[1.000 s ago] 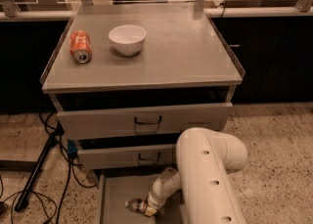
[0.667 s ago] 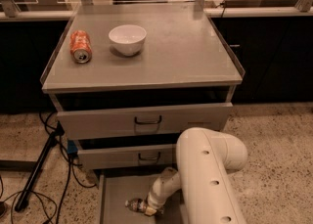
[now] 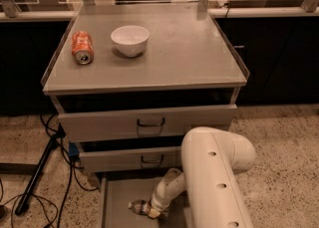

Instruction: Pick water bottle from bottom drawer and place on counter

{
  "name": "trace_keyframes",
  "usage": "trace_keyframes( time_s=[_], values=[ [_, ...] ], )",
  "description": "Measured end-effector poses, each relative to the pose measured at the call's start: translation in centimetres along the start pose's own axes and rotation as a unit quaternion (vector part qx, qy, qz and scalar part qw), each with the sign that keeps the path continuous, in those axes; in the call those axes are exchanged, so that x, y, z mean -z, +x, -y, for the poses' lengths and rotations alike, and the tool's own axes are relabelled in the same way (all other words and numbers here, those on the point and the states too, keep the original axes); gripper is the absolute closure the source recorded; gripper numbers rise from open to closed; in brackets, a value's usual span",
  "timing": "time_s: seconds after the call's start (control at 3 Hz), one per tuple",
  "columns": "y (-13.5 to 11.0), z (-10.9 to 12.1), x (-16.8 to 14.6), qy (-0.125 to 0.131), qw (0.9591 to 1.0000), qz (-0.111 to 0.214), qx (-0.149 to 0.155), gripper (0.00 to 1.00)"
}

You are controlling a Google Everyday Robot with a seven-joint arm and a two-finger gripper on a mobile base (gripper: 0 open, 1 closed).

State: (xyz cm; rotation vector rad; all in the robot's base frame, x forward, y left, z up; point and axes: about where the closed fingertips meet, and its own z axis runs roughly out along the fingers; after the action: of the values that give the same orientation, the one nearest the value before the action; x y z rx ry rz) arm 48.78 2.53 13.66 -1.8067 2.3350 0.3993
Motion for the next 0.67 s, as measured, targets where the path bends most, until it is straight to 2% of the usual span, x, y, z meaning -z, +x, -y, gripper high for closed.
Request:
trace_keyframes(
  time_s=[0.33, 0.67],
  values=[
    [1.1, 2.1, 5.3, 0.037, 0.9991, -0.012, -0.018, 1.0],
    [1.4, 3.0, 9.9, 0.064, 0.9972, -0.026, -0.031, 1.0]
  ],
)
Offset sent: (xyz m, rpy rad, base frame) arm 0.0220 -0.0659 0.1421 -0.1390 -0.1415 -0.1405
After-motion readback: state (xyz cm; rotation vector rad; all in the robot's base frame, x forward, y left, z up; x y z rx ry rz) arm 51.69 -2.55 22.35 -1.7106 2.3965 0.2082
